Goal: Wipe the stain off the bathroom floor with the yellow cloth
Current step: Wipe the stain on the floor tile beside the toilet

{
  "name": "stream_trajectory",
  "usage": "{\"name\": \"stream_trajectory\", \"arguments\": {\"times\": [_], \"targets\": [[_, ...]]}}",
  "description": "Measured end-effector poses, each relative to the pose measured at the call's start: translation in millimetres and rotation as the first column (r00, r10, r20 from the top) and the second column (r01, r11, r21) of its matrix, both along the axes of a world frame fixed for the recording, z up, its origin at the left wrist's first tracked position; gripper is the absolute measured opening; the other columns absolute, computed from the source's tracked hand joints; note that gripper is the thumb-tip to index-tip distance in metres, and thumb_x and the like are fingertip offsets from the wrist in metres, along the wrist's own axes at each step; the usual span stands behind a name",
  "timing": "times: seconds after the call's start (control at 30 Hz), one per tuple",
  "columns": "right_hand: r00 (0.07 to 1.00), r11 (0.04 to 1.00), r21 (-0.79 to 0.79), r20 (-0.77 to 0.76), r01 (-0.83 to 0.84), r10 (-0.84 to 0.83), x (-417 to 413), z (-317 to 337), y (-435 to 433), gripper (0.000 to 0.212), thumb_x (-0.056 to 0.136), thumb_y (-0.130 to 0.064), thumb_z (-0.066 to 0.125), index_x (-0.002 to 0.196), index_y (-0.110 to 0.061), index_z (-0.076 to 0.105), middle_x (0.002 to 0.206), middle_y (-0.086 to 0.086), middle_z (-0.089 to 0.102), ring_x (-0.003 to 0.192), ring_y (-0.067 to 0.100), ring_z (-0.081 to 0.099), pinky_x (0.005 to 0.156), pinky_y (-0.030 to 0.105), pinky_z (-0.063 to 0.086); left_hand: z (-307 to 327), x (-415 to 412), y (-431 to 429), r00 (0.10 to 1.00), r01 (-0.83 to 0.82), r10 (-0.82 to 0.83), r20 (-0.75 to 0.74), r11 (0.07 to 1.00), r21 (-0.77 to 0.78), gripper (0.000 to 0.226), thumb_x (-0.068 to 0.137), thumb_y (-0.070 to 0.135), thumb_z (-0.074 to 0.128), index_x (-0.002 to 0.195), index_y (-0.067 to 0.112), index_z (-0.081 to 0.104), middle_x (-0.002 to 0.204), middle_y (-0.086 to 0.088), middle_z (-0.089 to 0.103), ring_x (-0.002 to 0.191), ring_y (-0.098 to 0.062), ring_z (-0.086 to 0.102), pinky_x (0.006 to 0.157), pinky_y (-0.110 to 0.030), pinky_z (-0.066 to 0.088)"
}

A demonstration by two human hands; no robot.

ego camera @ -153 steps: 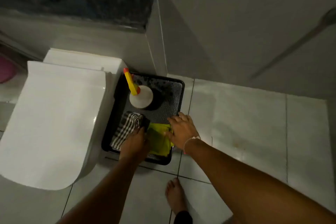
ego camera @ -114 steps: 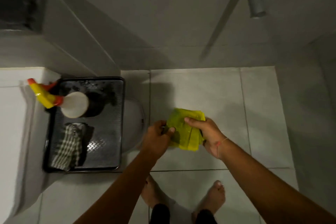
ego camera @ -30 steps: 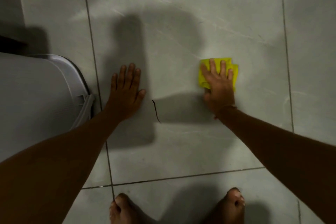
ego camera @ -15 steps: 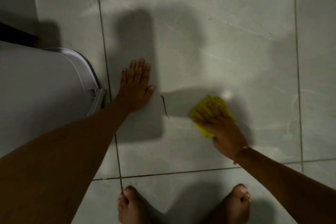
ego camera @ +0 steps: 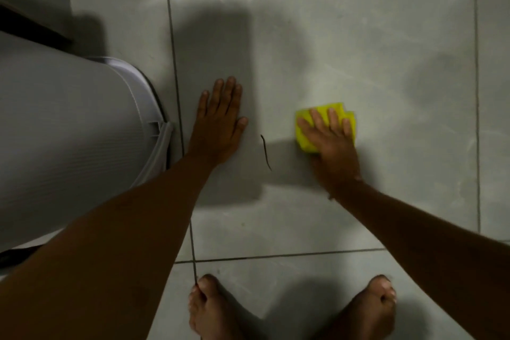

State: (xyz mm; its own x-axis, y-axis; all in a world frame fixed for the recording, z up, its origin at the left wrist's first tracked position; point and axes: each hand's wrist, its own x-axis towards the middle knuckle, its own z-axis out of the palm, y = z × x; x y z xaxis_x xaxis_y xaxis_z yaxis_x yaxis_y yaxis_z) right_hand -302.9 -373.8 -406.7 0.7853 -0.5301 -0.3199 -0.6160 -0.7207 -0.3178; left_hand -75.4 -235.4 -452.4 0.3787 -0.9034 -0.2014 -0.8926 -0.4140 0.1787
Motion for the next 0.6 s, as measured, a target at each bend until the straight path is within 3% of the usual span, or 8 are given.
{"name": "stream_trajectory", "arguments": {"times": [0.07,0.13,0.2,0.27,0.37,0.43,0.53,0.6], "targets": [[0.999,0.998,0.035,0.012,0.048,-0.049,34,1,9,0.079,0.067,-0.022,0.05,0.145,-0.026,0.037,0.157,0.006,0.03,0.147,0.039,0.014,0.119,0.057,0.005,-2,-2,1,1.0,-0.027,0.027,0.012,1.0,-0.011,0.065,0.098,0.039,0.03,0.154,0.015,0.01,0.164,-0.008,0.011,0.151,-0.027,0.005,0.121,-0.047,0.006],[0.976,0.978,0.02,0.072,-0.209,0.207,31,-1,33,0.065,0.08,-0.016,0.048,0.144,-0.024,0.039,0.156,0.006,0.032,0.146,0.04,0.016,0.118,0.057,0.002,1,-2,0,1.0,-0.028,0.028,-0.001,1.0,-0.01,0.064,0.098,0.037,0.03,0.154,0.013,0.012,0.164,-0.009,0.012,0.151,-0.027,0.006,0.121,-0.046,0.006],[0.88,0.881,-0.03,0.033,-0.473,0.474,-6,2,49,0.065,0.082,-0.01,0.041,0.145,-0.026,0.037,0.156,0.003,0.033,0.146,0.039,0.017,0.119,0.057,0.007,5,-1,0,0.999,-0.022,0.023,-0.027,1.0,0.005,0.064,0.098,0.037,0.03,0.154,0.012,0.012,0.164,-0.009,0.01,0.151,-0.027,0.004,0.121,-0.046,0.005],[0.913,0.913,-0.042,0.006,-0.407,0.407,-31,4,45,0.069,0.077,-0.012,0.037,0.143,-0.029,0.04,0.153,0.002,0.039,0.145,0.038,0.022,0.118,0.058,0.016,8,-2,0,0.999,-0.025,0.026,-0.047,0.999,0.029,0.065,0.097,0.038,0.029,0.154,0.012,0.011,0.164,-0.01,0.008,0.151,-0.027,0.003,0.121,-0.047,0.006],[0.997,0.998,-0.053,-0.072,-0.043,0.04,7,3,46,0.068,0.076,-0.015,0.043,0.143,-0.025,0.041,0.153,0.007,0.04,0.144,0.042,0.023,0.117,0.062,0.013,10,-2,-1,0.998,-0.023,0.025,-0.052,0.999,0.038,0.066,0.096,0.038,0.028,0.154,0.011,0.012,0.164,-0.01,0.009,0.151,-0.029,0.004,0.121,-0.048,0.006],[0.993,0.993,-0.019,-0.014,-0.117,0.117,32,4,63,0.069,0.073,-0.009,0.054,0.141,-0.023,0.045,0.151,0.008,0.042,0.142,0.044,0.026,0.116,0.065,0.012,10,-2,-1,0.998,-0.018,0.02,-0.053,0.999,0.048,0.066,0.096,0.038,0.029,0.154,0.011,0.011,0.164,-0.01,0.008,0.151,-0.029,0.003,0.121,-0.048,0.005],[0.877,0.878,-0.027,0.027,-0.478,0.479,10,3,64,0.071,0.072,-0.006,0.044,0.141,-0.025,0.045,0.15,0.004,0.043,0.142,0.041,0.029,0.115,0.063,0.021,11,0,-1,0.997,-0.024,0.029,-0.073,0.998,0.066,0.066,0.096,0.039,0.028,0.154,0.012,0.01,0.164,-0.01,0.006,0.151,-0.028,0.002,0.121,-0.048,0.005],[0.922,0.92,-0.065,0.006,-0.386,0.387,4,4,44,0.059,0.083,-0.013,0.044,0.141,-0.027,0.044,0.15,0.004,0.044,0.142,0.04,0.029,0.116,0.061,0.02,11,-1,-1,0.998,-0.021,0.025,-0.058,0.998,0.063,0.066,0.097,0.039,0.028,0.154,0.012,0.01,0.164,-0.01,0.007,0.151,-0.028,0.002,0.121,-0.048,0.005]]}}
